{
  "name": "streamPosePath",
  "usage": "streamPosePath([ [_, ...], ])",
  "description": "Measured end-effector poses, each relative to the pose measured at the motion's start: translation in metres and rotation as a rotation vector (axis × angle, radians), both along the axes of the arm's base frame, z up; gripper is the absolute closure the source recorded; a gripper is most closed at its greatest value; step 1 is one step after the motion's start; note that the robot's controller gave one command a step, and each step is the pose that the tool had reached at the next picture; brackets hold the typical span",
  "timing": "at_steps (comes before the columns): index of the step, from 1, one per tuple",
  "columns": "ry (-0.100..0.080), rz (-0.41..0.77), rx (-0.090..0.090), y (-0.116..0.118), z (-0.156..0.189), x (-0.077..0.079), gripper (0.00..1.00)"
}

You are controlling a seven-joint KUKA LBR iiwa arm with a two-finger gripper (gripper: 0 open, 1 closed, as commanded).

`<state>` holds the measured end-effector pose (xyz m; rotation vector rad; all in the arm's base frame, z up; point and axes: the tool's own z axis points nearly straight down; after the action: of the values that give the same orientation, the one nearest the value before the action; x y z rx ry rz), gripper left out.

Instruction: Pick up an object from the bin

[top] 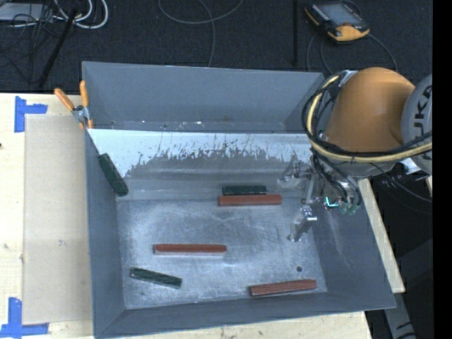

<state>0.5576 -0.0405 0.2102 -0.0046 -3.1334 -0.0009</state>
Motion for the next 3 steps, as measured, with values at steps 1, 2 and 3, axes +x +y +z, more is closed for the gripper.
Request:
streamPosePath([
  [1, -0.007, 0.001, -0.001, 0.0, 0.004, 0.002, 0.0],
  [2, -0.015, 0.03, -0.002, 0.021, -0.044, 0.004, 0.0],
  [3, -0.012, -0.007, 0.0, 0.028, -0.111, 0.021, 0.0],
])
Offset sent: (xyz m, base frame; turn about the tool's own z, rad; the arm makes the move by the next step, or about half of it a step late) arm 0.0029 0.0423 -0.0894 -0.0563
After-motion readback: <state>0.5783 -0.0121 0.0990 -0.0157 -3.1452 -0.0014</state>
